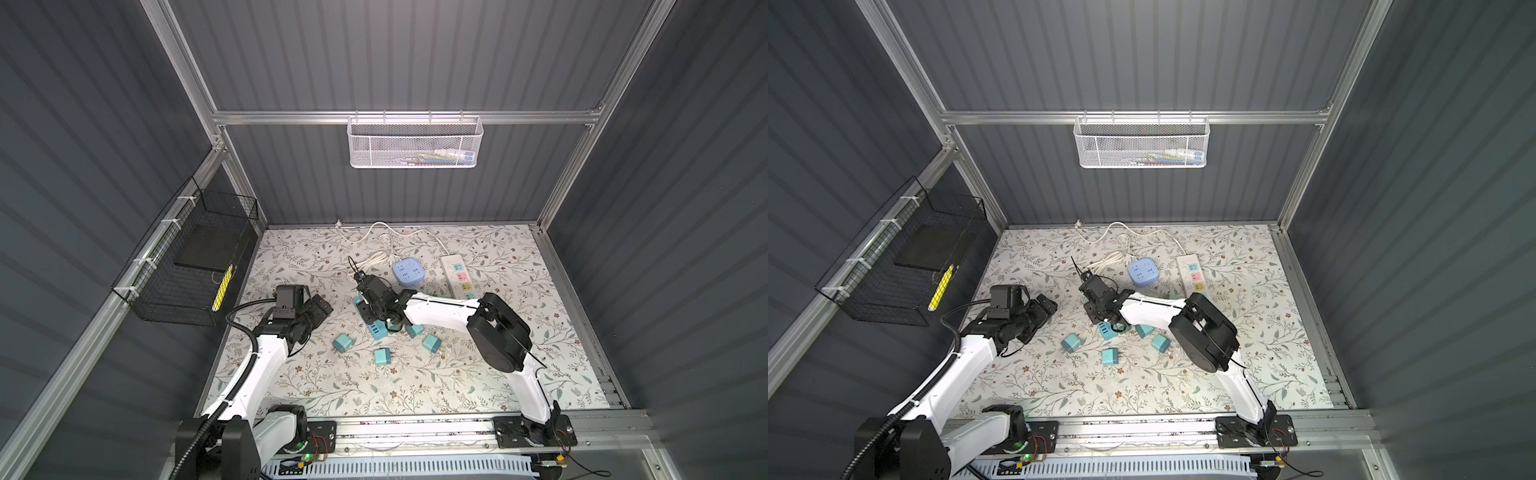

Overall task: Insert the plug
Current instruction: 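Press the teal adapter down into the strip socket with right gripper, then open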

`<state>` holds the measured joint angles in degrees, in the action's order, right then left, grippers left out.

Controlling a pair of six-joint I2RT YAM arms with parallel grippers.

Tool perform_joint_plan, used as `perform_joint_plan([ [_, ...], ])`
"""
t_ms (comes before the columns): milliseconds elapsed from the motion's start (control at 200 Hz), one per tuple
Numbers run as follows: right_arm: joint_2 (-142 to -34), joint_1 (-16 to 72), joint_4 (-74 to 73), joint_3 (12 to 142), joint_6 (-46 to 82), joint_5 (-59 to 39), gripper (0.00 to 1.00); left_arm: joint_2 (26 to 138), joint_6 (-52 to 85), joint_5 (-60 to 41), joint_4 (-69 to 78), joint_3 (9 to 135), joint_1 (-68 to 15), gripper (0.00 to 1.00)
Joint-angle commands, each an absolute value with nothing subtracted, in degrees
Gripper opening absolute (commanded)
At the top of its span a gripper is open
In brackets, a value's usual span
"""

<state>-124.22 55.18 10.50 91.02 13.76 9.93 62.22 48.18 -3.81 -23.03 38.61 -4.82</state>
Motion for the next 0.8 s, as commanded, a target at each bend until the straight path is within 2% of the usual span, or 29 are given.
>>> perform_joint_plan([
  [0,-120.0,54.2,13.0,92.9,13.3,8.3,0.54,61.2,47.7,-3.5,-24.5,40.1,-4.5,0.92],
  [265,-117.0,51.8,13.5,92.6,12.4,5.7,0.52,61.7,47.3,-4.0,-24.0,40.2,-4.5,0.92],
  [795,-123.1,49.8,14.2,92.3,13.6,5.2,0.48,63.5,47.2,-5.4,-22.0,39.0,-4.5,0.92],
])
